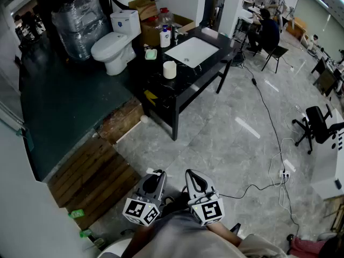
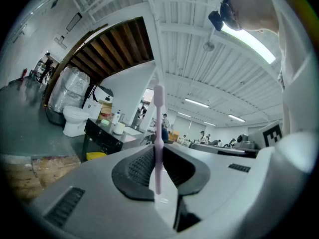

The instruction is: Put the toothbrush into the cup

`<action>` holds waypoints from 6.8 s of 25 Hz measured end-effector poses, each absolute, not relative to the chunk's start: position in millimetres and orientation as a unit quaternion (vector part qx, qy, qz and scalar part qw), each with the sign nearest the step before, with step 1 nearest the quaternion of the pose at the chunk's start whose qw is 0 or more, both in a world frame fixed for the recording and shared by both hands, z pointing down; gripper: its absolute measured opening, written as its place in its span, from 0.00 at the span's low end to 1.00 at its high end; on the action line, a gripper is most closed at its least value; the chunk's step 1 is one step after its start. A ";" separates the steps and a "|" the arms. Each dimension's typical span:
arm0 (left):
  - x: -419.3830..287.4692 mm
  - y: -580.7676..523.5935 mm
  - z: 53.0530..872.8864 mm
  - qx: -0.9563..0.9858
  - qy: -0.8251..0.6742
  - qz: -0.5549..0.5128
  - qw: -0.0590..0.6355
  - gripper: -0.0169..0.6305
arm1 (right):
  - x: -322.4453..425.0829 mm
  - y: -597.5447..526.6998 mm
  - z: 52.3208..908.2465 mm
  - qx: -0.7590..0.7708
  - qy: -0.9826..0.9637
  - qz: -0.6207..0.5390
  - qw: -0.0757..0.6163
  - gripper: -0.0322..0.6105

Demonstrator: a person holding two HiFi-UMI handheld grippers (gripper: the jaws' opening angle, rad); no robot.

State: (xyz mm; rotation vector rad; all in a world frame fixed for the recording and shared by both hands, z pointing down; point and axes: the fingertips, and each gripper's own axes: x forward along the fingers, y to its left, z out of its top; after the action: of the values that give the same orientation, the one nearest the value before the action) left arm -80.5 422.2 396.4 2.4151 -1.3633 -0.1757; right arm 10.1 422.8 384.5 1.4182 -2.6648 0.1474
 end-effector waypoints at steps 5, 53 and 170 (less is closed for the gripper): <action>-81.8 402.4 402.3 0.850 -0.495 -0.048 0.174 0.11 | 11.6 404.1 385.0 0.463 -0.884 0.051 0.045 0.06; -150.1 116.6 364.7 0.873 -0.463 -0.055 0.144 0.11 | -54.0 127.9 359.5 0.464 -0.883 0.071 0.020 0.06; -71.9 -234.9 454.3 0.868 -0.467 0.068 0.156 0.11 | -23.4 -207.9 427.2 0.402 -0.901 0.147 0.076 0.06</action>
State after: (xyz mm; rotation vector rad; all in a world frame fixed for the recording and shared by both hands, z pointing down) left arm -71.9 -234.9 454.3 2.4844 -1.3367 0.1947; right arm -23.4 -207.9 427.2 1.2054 -2.7006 0.4418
